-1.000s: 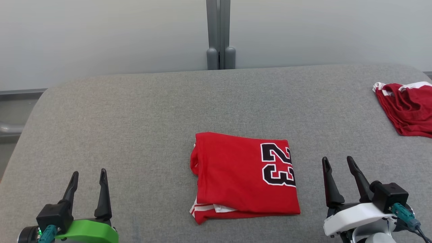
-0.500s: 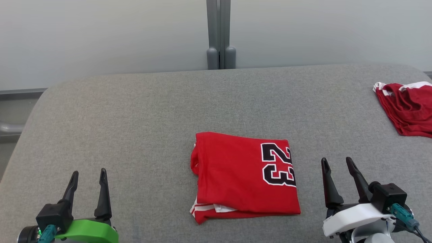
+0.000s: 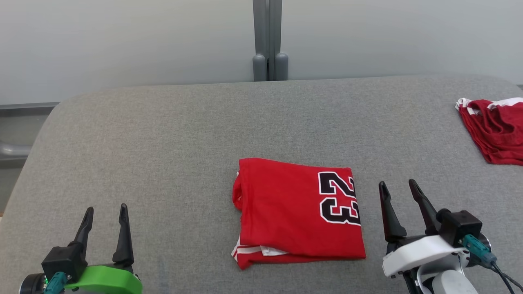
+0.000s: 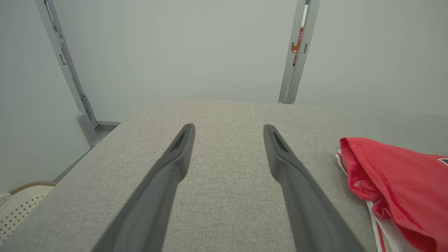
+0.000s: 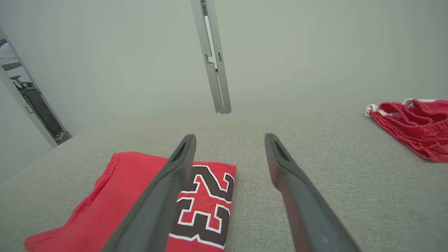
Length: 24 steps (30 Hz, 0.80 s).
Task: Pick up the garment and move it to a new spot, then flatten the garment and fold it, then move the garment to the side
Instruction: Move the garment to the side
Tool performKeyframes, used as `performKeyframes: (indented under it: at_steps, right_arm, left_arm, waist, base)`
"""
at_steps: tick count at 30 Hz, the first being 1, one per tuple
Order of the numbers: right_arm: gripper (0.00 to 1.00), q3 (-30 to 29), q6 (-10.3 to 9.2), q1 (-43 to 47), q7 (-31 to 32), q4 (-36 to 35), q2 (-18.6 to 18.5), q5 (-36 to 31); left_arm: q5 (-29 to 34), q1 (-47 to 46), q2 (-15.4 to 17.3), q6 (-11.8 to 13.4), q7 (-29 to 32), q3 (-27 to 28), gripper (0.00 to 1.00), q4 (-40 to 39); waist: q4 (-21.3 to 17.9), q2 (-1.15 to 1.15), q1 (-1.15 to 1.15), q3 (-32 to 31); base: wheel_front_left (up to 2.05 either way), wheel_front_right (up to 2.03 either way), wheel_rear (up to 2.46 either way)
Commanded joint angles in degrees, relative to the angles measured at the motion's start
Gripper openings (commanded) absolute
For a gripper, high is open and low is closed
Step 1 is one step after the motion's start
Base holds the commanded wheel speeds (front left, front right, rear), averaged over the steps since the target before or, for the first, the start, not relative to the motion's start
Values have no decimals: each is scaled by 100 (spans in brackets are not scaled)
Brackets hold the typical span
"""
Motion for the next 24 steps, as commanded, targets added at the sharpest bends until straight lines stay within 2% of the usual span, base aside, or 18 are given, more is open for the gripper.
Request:
performKeyframes:
  at_steps: [1,11,24]
  right_arm:
    - [100,54,-9,-149,21,35,-45,-63]
    - [100,232,-9,-1010,272,622,-83,-161]
    - [100,82,-9,-1510,206,2369,-52,-191]
  left_arm:
    - [-4,39,41,30,14,-8,100,2]
    - [-36,-111,45,19,16,-114,100,-8]
    - [-104,-333,53,-15,-18,-243,100,102]
  waist:
    - [16,0,0,10]
    - [254,0,0,156]
    - [567,0,0,426]
  base:
    - [0,0,0]
    - [0,0,0]
    - [0,0,0]
